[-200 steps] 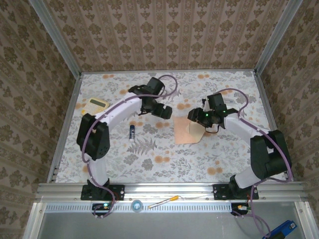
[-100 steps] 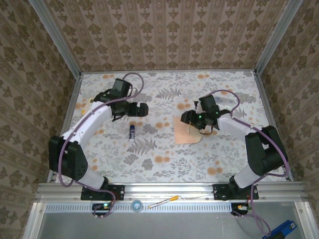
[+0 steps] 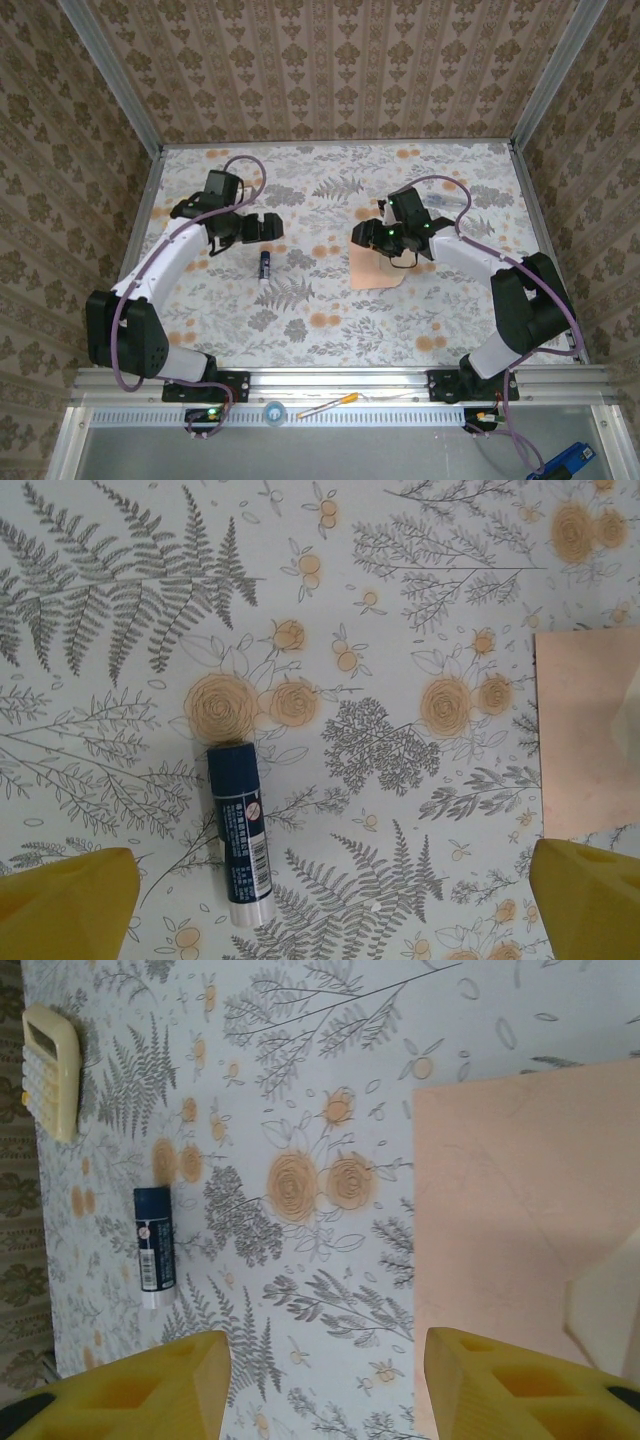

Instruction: Place the letter into the envelope and seal it

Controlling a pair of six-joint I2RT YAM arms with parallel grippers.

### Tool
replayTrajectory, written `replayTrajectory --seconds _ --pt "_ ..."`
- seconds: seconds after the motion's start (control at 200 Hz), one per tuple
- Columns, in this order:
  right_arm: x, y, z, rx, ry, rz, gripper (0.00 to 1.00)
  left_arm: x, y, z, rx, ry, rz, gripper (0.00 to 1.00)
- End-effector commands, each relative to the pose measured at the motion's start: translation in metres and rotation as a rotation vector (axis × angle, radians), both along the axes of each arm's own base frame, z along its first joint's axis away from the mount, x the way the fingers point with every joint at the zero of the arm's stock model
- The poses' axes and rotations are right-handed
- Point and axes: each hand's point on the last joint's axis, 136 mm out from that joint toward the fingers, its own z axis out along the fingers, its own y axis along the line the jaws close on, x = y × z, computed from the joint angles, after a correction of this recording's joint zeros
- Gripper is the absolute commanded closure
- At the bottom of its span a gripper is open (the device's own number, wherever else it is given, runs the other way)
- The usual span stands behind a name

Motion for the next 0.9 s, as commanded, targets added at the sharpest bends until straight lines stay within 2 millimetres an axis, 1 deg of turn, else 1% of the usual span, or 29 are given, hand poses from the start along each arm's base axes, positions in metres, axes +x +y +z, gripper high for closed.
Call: replayTrajectory --seconds 0.0,0.075,0.145,0.23,0.3,0.335,0.395,0.43,0.445,0.54,0.62,0.735,0.895 --pt "0.004 0.003 0.002 -0.019 -0.004 -0.007 0.44 -0.003 0.001 0.005 -0.034 -0.007 0.013 0.0" --pt "0.003 0.006 0.003 -0.021 -0.009 0.006 0.44 -0.005 0.003 0.003 -0.03 -0.001 0.015 0.0" --pt "0.001 0.011 0.003 -0.032 -0.009 0.025 0.44 -0.007 0.006 -0.003 -0.019 0.014 0.015 0.0" --pt "-0.001 0.016 0.003 -0.04 -0.001 0.044 0.4 -0.01 0.011 -0.011 0.009 0.035 0.013 0.0" --pt "-0.003 0.02 0.003 -0.055 0.002 0.054 0.33 -0.014 0.016 -0.021 0.037 0.054 0.016 0.0" --pt "-0.003 0.022 0.003 -0.063 -0.001 0.057 0.28 -0.017 0.018 -0.027 0.05 0.069 0.018 0.0" --pt "-0.004 0.025 0.005 -0.089 -0.012 0.069 0.15 -0.021 0.024 -0.038 0.08 0.091 0.027 0.0" --pt "-0.004 0.026 0.007 -0.115 -0.025 0.073 0.02 -0.023 0.028 -0.045 0.101 0.105 0.033 0.0" --pt "-0.005 0.028 0.008 -0.126 -0.03 0.077 0.0 -0.025 0.029 -0.049 0.11 0.112 0.035 0.0" --pt "-0.005 0.035 0.018 -0.16 -0.086 0.103 0.0 -0.031 0.034 -0.067 0.143 0.152 0.042 0.01" --pt "-0.005 0.037 0.027 -0.177 -0.141 0.112 0.0 -0.033 0.035 -0.076 0.152 0.167 0.049 0.02" --pt "-0.004 0.037 0.036 -0.173 -0.178 0.108 0.0 -0.031 0.035 -0.082 0.158 0.16 0.056 0.05" --pt "-0.004 0.046 0.038 -0.08 -0.191 0.109 0.0 -0.029 0.035 -0.09 0.203 0.164 0.038 0.08"
